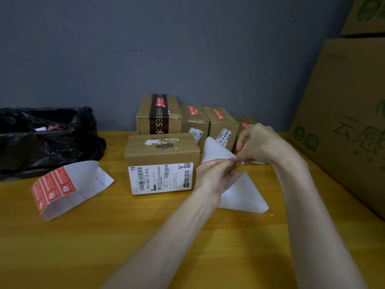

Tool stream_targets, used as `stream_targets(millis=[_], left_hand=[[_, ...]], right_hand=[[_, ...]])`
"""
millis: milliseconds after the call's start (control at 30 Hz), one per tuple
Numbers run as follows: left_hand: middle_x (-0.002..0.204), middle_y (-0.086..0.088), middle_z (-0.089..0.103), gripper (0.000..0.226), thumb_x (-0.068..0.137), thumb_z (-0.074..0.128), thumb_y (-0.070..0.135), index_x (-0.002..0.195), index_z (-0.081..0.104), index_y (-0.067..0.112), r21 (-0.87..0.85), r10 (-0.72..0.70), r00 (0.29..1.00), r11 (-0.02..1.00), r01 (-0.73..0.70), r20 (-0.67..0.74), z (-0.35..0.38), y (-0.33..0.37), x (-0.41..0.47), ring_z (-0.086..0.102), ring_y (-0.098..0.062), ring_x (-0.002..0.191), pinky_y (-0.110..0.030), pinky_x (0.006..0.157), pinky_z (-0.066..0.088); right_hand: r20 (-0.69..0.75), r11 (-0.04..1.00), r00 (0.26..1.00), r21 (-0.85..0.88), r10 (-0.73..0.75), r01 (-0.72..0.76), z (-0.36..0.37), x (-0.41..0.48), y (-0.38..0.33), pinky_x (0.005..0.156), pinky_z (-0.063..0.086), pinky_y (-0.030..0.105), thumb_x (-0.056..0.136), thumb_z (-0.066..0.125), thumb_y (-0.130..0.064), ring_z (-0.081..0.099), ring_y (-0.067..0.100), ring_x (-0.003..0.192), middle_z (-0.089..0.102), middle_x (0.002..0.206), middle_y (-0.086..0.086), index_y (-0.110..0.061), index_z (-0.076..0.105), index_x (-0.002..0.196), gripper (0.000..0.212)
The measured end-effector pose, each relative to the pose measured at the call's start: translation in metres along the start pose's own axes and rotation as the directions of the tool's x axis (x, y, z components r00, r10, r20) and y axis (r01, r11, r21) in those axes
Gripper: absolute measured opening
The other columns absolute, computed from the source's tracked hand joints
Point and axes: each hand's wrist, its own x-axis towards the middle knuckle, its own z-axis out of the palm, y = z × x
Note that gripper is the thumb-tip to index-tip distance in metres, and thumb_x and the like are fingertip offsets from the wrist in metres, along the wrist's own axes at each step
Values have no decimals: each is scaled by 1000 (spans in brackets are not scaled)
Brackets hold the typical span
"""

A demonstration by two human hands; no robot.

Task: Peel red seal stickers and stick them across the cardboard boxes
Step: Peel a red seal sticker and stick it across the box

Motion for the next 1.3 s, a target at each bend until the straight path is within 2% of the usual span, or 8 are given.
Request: stream_targets(millis=[167, 367, 500, 600, 833, 900, 1067, 1300], left_hand=[[57, -10, 66, 18, 84, 57, -10, 68, 60, -1, -9, 8, 1000, 1000, -8, -19, 0, 0, 0, 65, -11, 53, -14, 59, 52], [56, -9, 66, 16, 84, 57, -10, 71, 60, -1, -26, -11, 999, 1000, 10, -34, -1, 1, -1, 66, -11, 52, -16, 63, 53], [53, -10, 65, 20, 84, 56, -11, 68, 59, 0, -38, -27, 998, 999, 25, -62, -2, 0, -1, 65, -11, 49, -16, 58, 53], [52, -10, 65, 20, 84, 57, -11, 66, 59, -1, -42, -38, 995, 999, 34, -90, -2, -1, 0, 64, -12, 47, -16, 57, 53], [52, -9, 64, 21, 84, 57, -10, 66, 60, 0, -44, -30, 995, 999, 26, -92, -3, 0, 2, 63, -11, 48, -16, 60, 53], [51, -8, 64, 21, 84, 57, -10, 66, 59, 0, -39, -32, 995, 999, 28, -97, -3, 0, 2, 63, -11, 47, -16, 59, 53], [49, -8, 63, 20, 82, 59, -12, 66, 59, -1, 6, 6, 994, 1000, -5, -112, -3, -1, 2, 63, -10, 45, -16, 59, 53], [53, -8, 65, 21, 81, 59, -12, 64, 60, -1, 72, 91, 994, 994, -87, -55, -7, -2, 4, 65, -10, 50, -16, 63, 54]], right_hand=[[-33, 991, 999, -128, -41, 37, 4, 3, -3, 69, 57, 29, 61, 71, 0, 64, 19, 70, 69, 70, 9, -13, 65, 63, 15], [5, 1000, 1000, -19, -16, 16, 5, 4, 2, 62, 58, 31, 62, 74, 1, 58, 18, 51, 70, 72, 16, -11, 66, 67, 15], [5, 997, 1000, -73, -10, 11, 11, 6, 1, 44, 48, 15, 60, 75, 0, 49, 2, 32, 64, 59, 7, -10, 68, 66, 14], [21, 995, 1000, -102, -3, 5, 16, 10, 0, 50, 49, 19, 60, 75, 1, 50, 3, 36, 59, 51, 1, -11, 68, 66, 15], [31, 1000, 999, -6, 19, -19, 14, 11, 2, 35, 37, 7, 63, 75, 0, 46, -3, 28, 61, 54, 2, -16, 63, 61, 20], [28, 1000, 999, -21, 18, -17, 16, 11, 2, 39, 43, 8, 64, 75, 1, 53, 0, 35, 64, 58, 5, -16, 63, 61, 21], [42, 998, 999, 56, 30, -33, 17, 14, 4, 63, 59, 31, 63, 77, 8, 67, 23, 58, 68, 67, 16, -12, 63, 58, 25], [99, 969, 992, 227, 74, -95, 10, 10, 8, 39, 48, 14, 66, 76, 10, 55, 5, 33, 58, 48, 5, -5, 64, 65, 19]])
